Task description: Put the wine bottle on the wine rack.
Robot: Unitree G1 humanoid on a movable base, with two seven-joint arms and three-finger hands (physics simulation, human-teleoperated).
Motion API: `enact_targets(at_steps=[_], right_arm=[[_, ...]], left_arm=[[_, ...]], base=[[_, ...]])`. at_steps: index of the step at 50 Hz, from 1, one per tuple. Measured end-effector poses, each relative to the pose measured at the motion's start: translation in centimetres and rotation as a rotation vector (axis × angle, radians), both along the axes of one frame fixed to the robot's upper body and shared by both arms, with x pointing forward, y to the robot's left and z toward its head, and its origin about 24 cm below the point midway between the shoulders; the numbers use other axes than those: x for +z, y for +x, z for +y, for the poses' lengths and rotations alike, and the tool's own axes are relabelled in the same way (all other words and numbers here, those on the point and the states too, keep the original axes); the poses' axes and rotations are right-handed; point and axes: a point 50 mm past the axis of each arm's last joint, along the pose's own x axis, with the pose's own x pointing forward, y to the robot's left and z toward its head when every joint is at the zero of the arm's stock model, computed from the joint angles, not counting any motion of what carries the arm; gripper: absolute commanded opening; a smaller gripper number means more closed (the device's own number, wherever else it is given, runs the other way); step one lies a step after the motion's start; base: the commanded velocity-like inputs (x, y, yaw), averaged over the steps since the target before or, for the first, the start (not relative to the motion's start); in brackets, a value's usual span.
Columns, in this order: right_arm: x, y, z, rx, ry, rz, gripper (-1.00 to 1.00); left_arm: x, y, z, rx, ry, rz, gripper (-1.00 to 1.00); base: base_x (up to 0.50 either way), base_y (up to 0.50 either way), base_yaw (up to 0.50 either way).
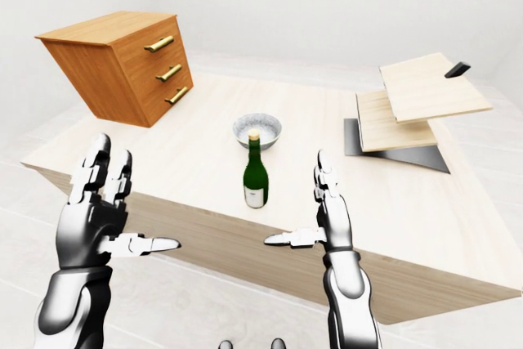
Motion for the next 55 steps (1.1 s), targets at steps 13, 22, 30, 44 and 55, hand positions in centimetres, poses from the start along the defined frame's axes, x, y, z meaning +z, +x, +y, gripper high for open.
enact_targets(at_steps=[13, 22, 30, 44, 55], right_arm=[[0.54, 0.05, -0.03, -0.027, 0.007, -0.022, 1.0], [0.6, 0.14, 0.08, -0.03, 0.004, -0.025, 1.0], [0.15, 0.3, 0.22, -0.028, 0.001, -0.006, 1.0], [-0.19, 0.34, 0.25, -0.032, -0.004, 0.009, 1.0], [-0.16, 0.38, 0.47, -0.027, 0.001, 0.007, 1.0]], left_arm=[[-0.58, -0.03, 0.33, 0.006, -0.002, 0.028, 1.0], [-0.72, 0.0, 0.54, 0.017, -0.008, 0.033, 1.0], [-0.9, 0.06, 0.74, 0.026, -0.012, 0.041, 1.0], [-0.87, 0.22, 0.72, 0.029, -0.015, 0.038, 1.0], [-1.03, 0.17, 0.94, 0.036, -0.014, 0.046, 1.0]], base=[[0.03, -0.09, 0.15], [0.17, -0.47, 0.0], [0.17, -0.47, 0.0], [0.06, -0.18, 0.11], [0.0, 0.0, 0.29]])
